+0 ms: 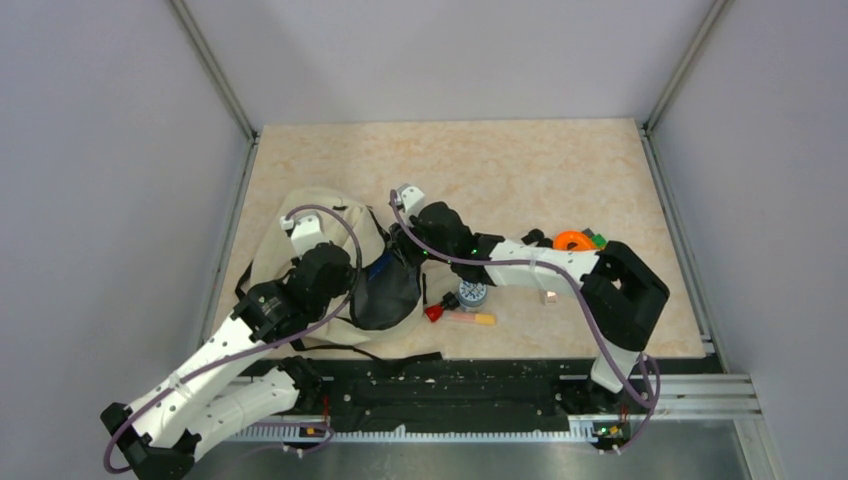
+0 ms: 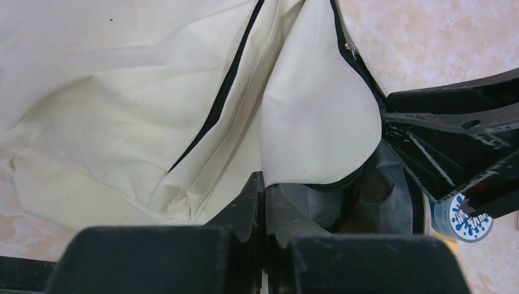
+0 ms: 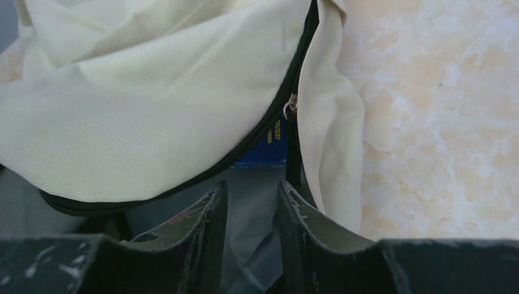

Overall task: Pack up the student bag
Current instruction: Zip the student bag at the center of the board.

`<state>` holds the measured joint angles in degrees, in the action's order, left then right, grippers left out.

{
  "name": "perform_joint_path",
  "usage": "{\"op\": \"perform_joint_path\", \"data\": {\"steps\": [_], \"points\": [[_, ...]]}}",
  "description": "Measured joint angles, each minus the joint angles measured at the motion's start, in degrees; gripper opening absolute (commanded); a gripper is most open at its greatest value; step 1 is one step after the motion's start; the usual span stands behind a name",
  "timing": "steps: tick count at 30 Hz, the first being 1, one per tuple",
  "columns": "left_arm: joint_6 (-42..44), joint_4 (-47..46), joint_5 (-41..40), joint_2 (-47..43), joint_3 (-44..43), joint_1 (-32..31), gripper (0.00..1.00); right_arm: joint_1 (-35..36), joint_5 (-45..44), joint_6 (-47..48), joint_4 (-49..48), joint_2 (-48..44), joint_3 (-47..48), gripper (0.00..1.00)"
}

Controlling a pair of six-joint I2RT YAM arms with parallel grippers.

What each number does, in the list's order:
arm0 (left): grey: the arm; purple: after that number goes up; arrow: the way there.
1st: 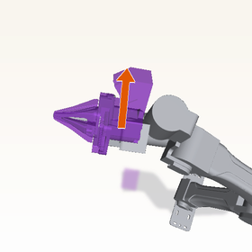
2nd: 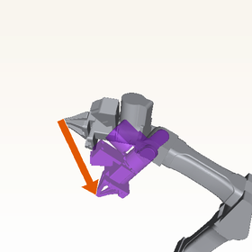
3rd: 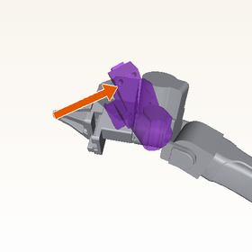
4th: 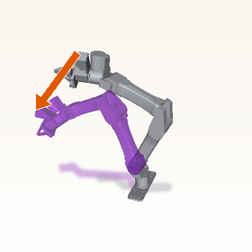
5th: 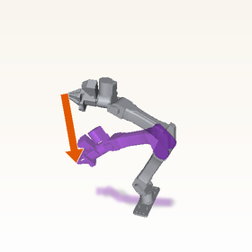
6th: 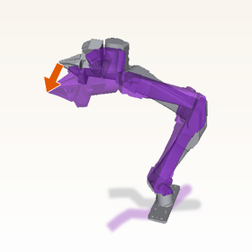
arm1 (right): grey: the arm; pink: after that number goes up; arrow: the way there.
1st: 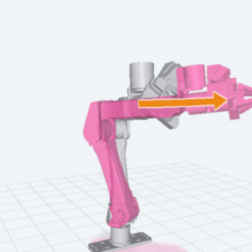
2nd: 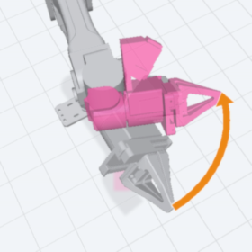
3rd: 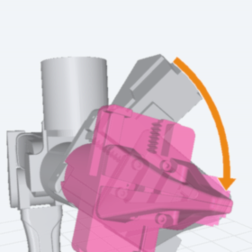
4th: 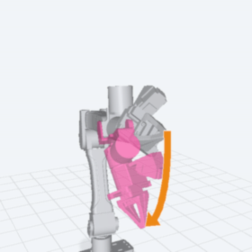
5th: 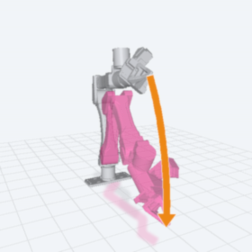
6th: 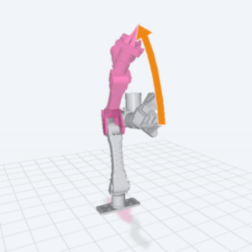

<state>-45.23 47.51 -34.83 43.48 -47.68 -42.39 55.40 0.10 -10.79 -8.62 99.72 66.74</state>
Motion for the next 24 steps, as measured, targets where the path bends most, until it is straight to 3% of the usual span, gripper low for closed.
{"op": "perform_joint_path", "data": {"steps": [24], "points": [[0.85, -0.83, 0.92, 0.31, 0.00, 0.11, 0.00, 0.17, -9.22, 1.36, 4.46, 10.05, 7.10, 0.34]]}}
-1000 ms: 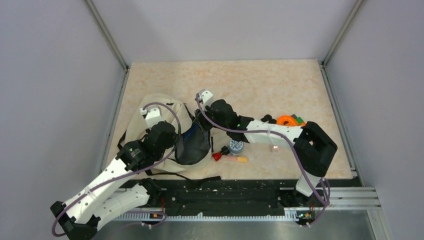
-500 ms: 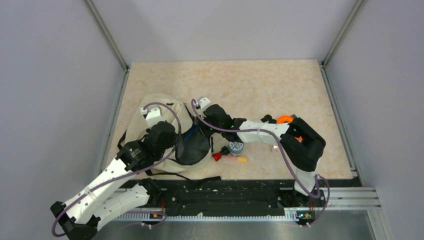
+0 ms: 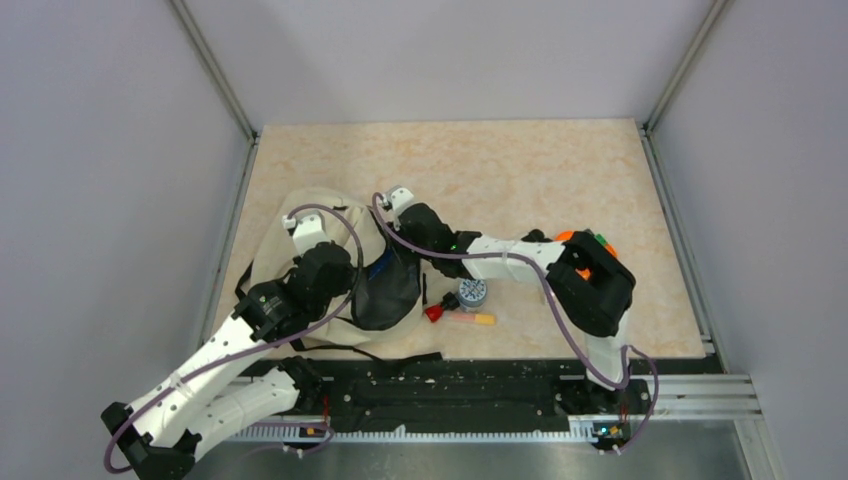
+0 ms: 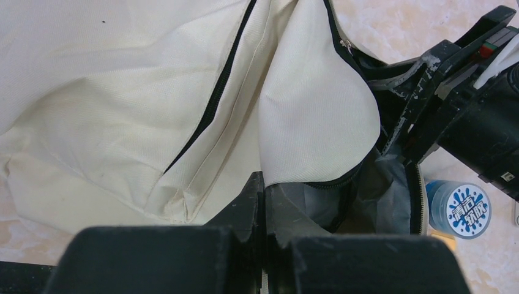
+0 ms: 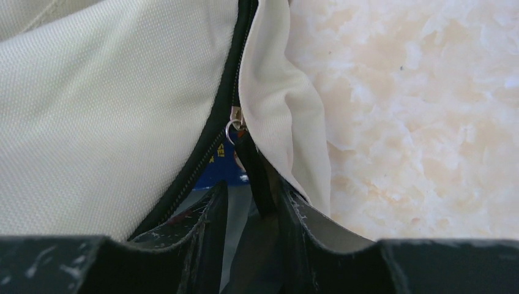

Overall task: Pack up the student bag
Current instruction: Zip the student bag at the center of the board.

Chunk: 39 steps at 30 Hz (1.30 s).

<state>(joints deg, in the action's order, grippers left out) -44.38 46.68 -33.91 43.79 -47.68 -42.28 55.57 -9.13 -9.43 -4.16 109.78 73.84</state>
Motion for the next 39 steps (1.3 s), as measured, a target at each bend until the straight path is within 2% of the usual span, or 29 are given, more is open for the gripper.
{"op": "perform_joint_path", "data": {"steps": [2, 5, 7, 9, 12, 13, 16, 18, 23, 30, 39], "points": [[0.02, -0.07, 0.02, 0.00, 0.00, 0.00, 0.00, 0.09, -0.63, 0.46, -0.50, 0.55, 0.68, 0.28], [0.17, -0.22, 0.11, 0.00, 0.00, 0.00, 0.00, 0.20, -1.77, 1.40, -1.11, 1.55, 1.73, 0.02], [0.39, -0.35, 0.35, 0.00, 0.00, 0.00, 0.00, 0.20, -2.71, 1.86, -1.64, 2.08, 2.03, 0.00], [0.83, -0.63, 0.85, 0.11, 0.00, 0.00, 0.14, 0.20, -3.85, 1.95, -1.88, 2.23, 2.03, 0.00], [2.03, -1.53, 2.23, 0.37, 0.00, 0.04, 0.45, 0.20, -5.73, 1.95, -2.67, 2.19, 1.90, 0.00], [2.69, -1.77, 2.78, 0.35, 0.00, 0.04, 0.52, 0.20, -6.60, 1.95, -3.04, 2.08, 1.73, 0.00], [4.44, -2.93, 4.35, 0.87, -0.44, 0.04, 0.67, 0.15, -8.04, 1.90, -3.89, 0.81, -0.13, 0.00], [5.64, -3.15, 4.90, 2.40, -2.01, 0.07, 0.74, 0.11, -8.33, 1.81, -3.89, -0.33, -1.25, 0.00], [9.79, -4.55, 5.64, 9.68, -7.89, 2.21, 0.78, -1.25, -6.56, 0.57, -4.31, -3.74, -3.41, 0.00], [15.87, -10.58, 9.22, 19.37, -9.62, 12.68, 0.80, -4.24, -1.33, -2.08, -4.83, -6.25, -5.64, 0.00], [22.16, -16.20, 10.82, 31.89, -15.45, 16.48, 0.84, -4.98, 2.67, -2.80, -5.05, -7.21, -7.58, 0.00]]}}
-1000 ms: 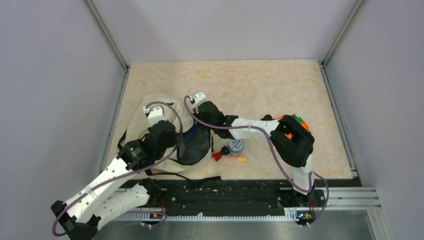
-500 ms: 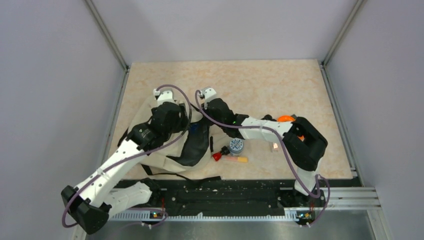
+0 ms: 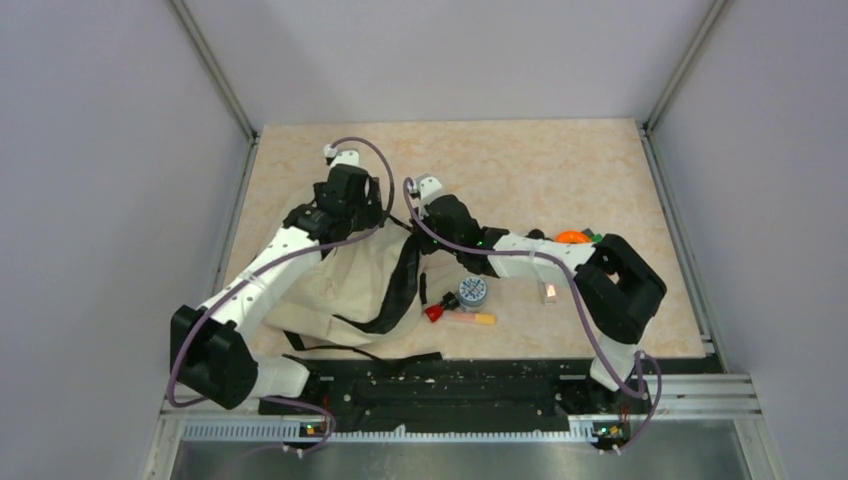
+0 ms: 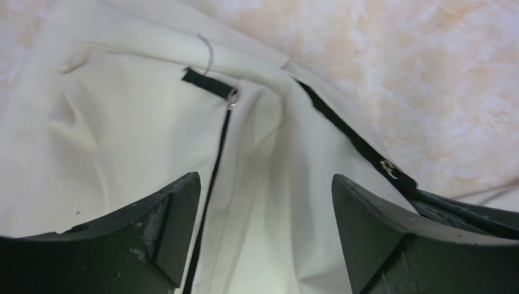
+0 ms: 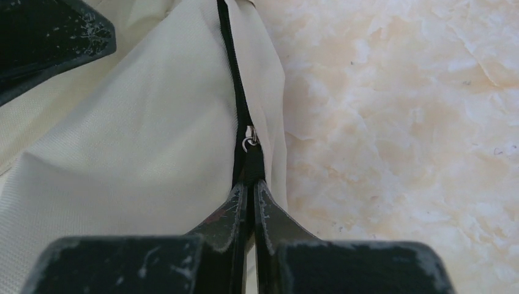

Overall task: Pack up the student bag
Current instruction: Zip the student bag at the center of the board.

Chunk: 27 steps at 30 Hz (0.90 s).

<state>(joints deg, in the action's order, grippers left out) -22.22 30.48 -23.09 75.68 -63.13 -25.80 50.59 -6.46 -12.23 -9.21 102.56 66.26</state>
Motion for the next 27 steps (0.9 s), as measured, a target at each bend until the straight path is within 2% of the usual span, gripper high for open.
{"op": "perform_joint_path", "data": {"steps": [7, 13, 23, 25, 27], "points": [[0.96, -0.76, 9.81, -2.23, -1.57, 0.46, 0.90, -0.46, 0.87, -0.02, 0.07, -0.63, -0.70, 0.00], [2.45, -1.51, 6.64, -6.29, -1.73, 2.34, 0.90, -0.70, 2.54, -0.44, 0.02, -0.85, -0.85, 0.00], [5.20, -2.71, 3.10, 12.74, -5.51, 7.04, 0.83, -0.87, 6.25, -0.92, 0.20, -2.49, -1.03, 0.00], [5.97, -3.17, 2.91, 15.17, -6.73, 7.37, 0.78, -0.87, 6.69, -0.90, 0.52, -2.67, -1.03, 0.00], [6.69, -3.45, 2.82, 17.29, -8.39, 7.50, 0.67, -0.87, 7.04, -0.87, 1.05, -2.91, -1.03, 0.00]]}}
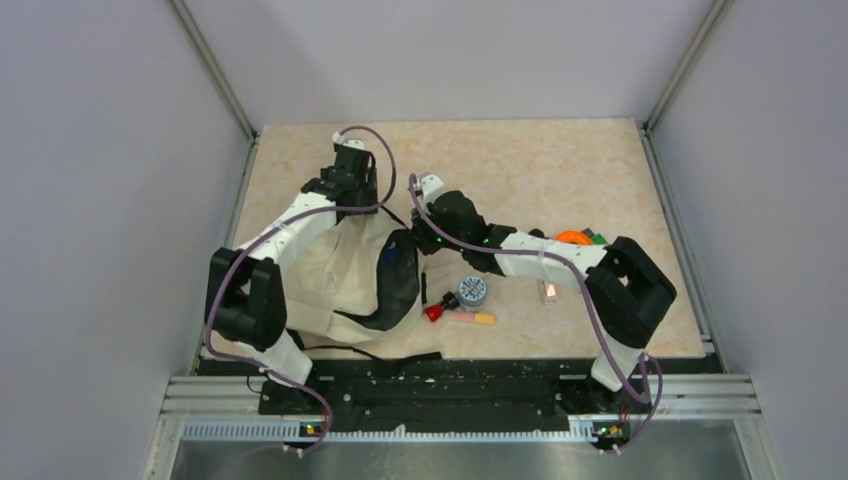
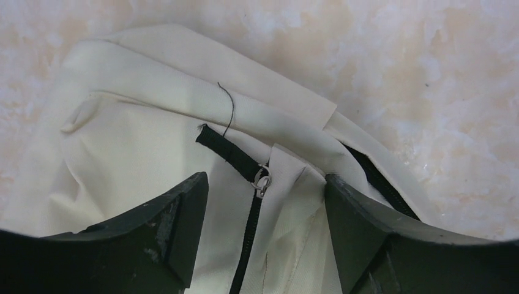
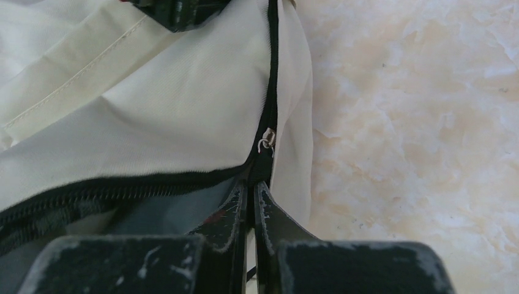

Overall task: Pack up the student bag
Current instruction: Zip the student bag at the center of the board.

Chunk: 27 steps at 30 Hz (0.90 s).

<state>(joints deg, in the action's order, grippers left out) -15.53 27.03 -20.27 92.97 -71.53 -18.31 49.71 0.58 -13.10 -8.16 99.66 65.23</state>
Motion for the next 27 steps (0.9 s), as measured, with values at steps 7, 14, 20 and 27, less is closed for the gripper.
{"op": "perform_joint_path", "data": {"steps": [7, 14, 20, 27], "points": [[1.36, -1.33, 0.83, 4.00, -1.97, -0.42, 0.30, 0.00, -0.24, 1.07, 3.08, -2.10, 0.00, 0.00], [1.66, -1.55, 1.14, 4.07, -1.95, -0.44, 0.06, 0.00, -2.75, 3.41, 6.32, -6.80, -1.20, 0.00], [1.14, -1.57, 1.11, 4.02, -1.92, -0.44, 0.00, 0.00, -2.49, 4.59, 7.72, -10.05, -4.15, 0.00], [0.00, -1.49, 0.24, 4.04, -1.97, -0.46, 0.00, 1.33, 0.70, 5.53, 8.52, -14.21, -8.07, 0.00]]}}
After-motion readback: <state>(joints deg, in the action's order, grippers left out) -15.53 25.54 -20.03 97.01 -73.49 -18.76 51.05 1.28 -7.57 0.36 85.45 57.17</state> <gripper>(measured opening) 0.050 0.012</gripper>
